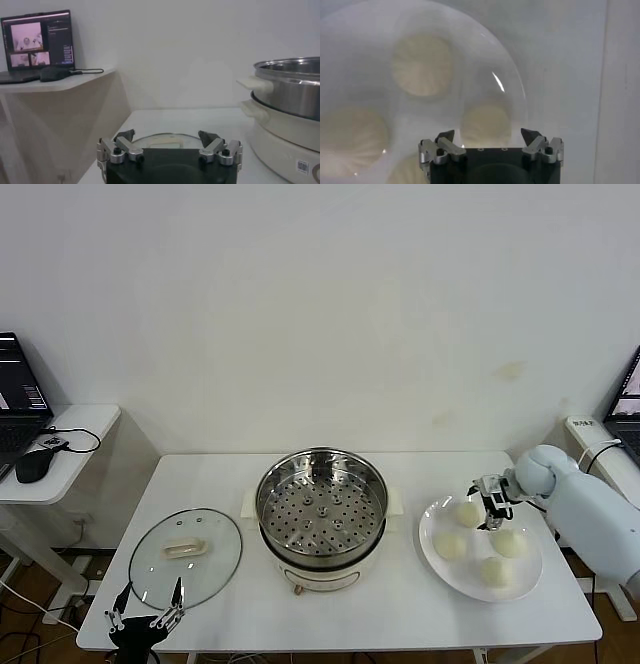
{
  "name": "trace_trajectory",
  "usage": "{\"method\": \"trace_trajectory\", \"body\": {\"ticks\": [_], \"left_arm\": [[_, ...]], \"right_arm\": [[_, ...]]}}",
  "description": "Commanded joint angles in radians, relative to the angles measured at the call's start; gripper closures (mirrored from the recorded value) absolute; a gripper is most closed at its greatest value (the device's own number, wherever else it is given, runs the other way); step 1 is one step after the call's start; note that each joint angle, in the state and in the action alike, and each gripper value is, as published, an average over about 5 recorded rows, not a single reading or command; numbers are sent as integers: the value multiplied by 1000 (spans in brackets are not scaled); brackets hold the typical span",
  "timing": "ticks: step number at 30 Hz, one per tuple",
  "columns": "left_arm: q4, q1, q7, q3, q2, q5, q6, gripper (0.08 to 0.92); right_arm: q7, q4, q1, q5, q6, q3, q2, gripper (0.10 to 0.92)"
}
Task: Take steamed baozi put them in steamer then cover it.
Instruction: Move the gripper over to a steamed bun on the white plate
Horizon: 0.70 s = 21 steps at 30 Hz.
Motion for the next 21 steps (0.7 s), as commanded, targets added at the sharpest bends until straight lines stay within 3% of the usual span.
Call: {"method": "trace_trajectory", "body": {"ticks": [1, 21], "left_arm": [[0, 0, 0, 0, 0, 0, 0, 177], [-7, 3, -1, -5, 1, -3, -3, 177]], "right_arm": [[0, -37, 11, -23, 2, -9, 26, 203], [-2, -43, 8, -30, 6, -5, 31, 412]]}}
